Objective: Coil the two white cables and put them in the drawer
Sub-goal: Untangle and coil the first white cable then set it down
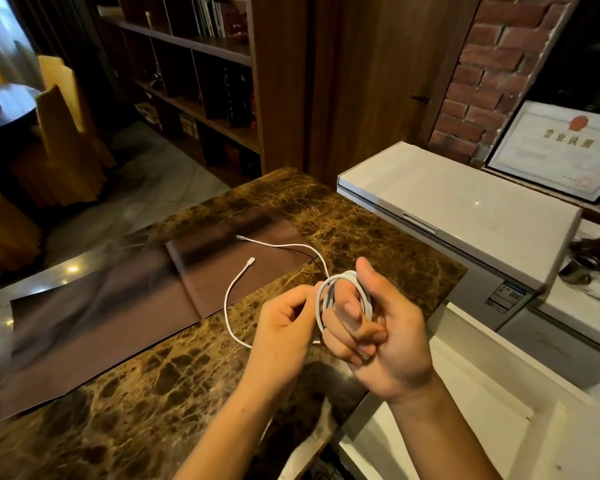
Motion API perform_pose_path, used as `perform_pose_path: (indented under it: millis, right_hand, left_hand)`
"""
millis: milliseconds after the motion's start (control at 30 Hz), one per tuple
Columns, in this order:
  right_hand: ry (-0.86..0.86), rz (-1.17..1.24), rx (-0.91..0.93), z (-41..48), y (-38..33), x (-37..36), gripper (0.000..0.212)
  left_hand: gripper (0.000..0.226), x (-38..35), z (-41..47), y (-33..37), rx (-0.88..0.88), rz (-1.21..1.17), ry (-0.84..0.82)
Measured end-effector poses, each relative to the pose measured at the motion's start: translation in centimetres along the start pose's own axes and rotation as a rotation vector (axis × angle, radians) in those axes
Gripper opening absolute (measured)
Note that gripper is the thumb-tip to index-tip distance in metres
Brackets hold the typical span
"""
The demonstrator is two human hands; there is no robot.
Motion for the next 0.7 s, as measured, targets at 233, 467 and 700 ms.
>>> perform_pose_path:
  millis: [233, 467, 700]
  right_hand:
    - [0.058, -0.015, 0.023, 0.5, -0.7, 1.3, 0.054]
    - [0.230, -0.110, 0.028, 0.8, 0.5, 2.5, 0.055]
    - [0.405, -0.273, 0.024, 0.6, 1.3, 3.0, 0.052]
  left_hand:
    - [0.029, 0.1, -1.5, 0.7, -0.019, -0.008, -0.044]
    - [0.022, 1.2, -1.2, 0.4, -0.119, 0.129, 0.027]
    - [0.028, 1.3, -1.7, 0.4, -0.195, 0.199, 0.133]
Point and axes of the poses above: each hand's wrist, its own z-axis towards the middle knuckle, its own x-axis out of the back of the hand, y = z × x, the point moved 3 cm from there along z, towards the middle knuckle, and after that the axes turned 5 degrees about y, right-handed, at the moved point
